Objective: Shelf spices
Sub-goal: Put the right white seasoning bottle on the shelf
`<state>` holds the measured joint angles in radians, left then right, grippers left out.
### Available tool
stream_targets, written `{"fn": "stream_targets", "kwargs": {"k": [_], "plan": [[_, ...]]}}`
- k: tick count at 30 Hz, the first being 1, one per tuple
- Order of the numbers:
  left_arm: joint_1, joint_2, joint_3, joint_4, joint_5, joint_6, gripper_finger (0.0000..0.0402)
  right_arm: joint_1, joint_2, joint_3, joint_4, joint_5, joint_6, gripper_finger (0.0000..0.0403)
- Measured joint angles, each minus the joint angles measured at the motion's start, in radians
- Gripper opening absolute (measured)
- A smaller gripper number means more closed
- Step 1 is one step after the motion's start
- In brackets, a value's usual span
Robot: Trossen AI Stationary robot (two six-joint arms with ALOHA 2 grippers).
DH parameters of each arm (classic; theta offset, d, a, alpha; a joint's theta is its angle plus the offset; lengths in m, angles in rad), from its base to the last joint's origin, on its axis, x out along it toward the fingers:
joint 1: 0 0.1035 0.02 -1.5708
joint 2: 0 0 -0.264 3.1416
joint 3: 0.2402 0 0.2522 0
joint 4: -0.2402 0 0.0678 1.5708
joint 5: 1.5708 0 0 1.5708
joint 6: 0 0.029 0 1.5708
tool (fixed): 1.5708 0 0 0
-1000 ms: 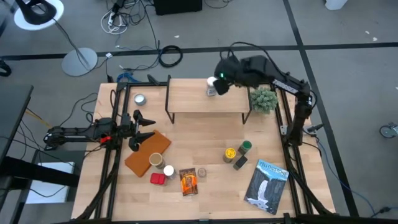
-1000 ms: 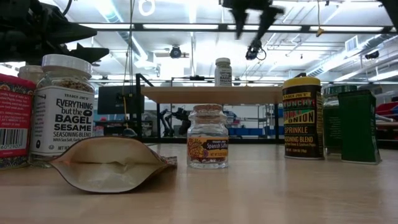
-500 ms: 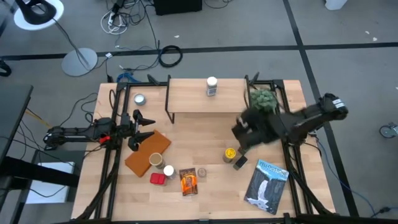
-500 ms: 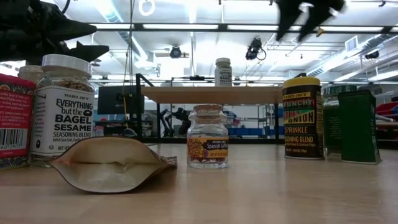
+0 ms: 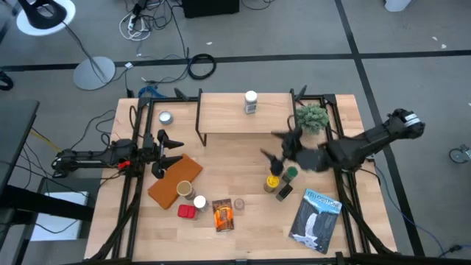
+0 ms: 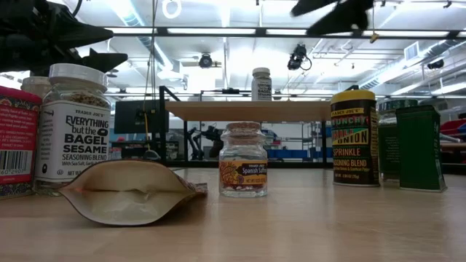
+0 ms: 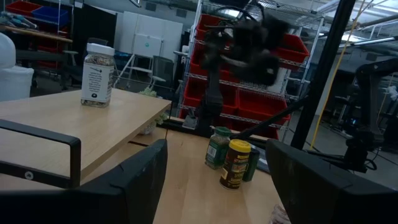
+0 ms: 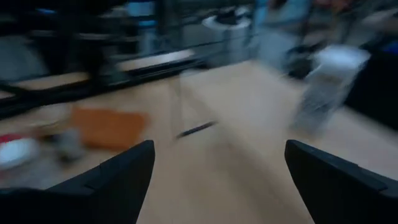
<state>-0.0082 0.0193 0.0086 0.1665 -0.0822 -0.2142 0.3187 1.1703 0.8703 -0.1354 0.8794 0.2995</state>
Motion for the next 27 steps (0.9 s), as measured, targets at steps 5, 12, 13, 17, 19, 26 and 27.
{"fn": "stream_targets", "kwargs": {"k": [5,12,13,17,19,26,27], "plan": [[0.0,0.0,0.0,0.0,0.0,0.0,0.0278,-0.172,0.006,-0.001,0.06,-0.02,-0.083,0.0357],[0.0,0.0,0.0,0.0,0.0,0.0,0.0278,-0.249,0.007,-0.001,0.05,-0.064,0.028,0.0359],[0.0,0.0,0.0,0.0,0.0,0.0,0.0278,-0.264,0.008,-0.001,0.047,-0.062,0.015,0.0359],[0.0,0.0,0.0,0.0,0.0,0.0,0.0278,-0.334,0.042,0.0,0.056,-0.065,0.012,0.0357],[0.0,0.0,0.0,0.0,0.0,0.0,0.0278,-0.372,0.069,0.0,0.054,-0.068,0.012,0.0357],[0.0,0.0,0.0,0.0,0.0,0.0,0.0278,-0.481,0.156,0.0,0.092,-0.07,0.012,0.0358],[0.0,0.0,0.0,0.001,0.0,0.0,0.0278,-0.494,0.165,0.0,0.115,-0.072,0.012,0.0358]]}}
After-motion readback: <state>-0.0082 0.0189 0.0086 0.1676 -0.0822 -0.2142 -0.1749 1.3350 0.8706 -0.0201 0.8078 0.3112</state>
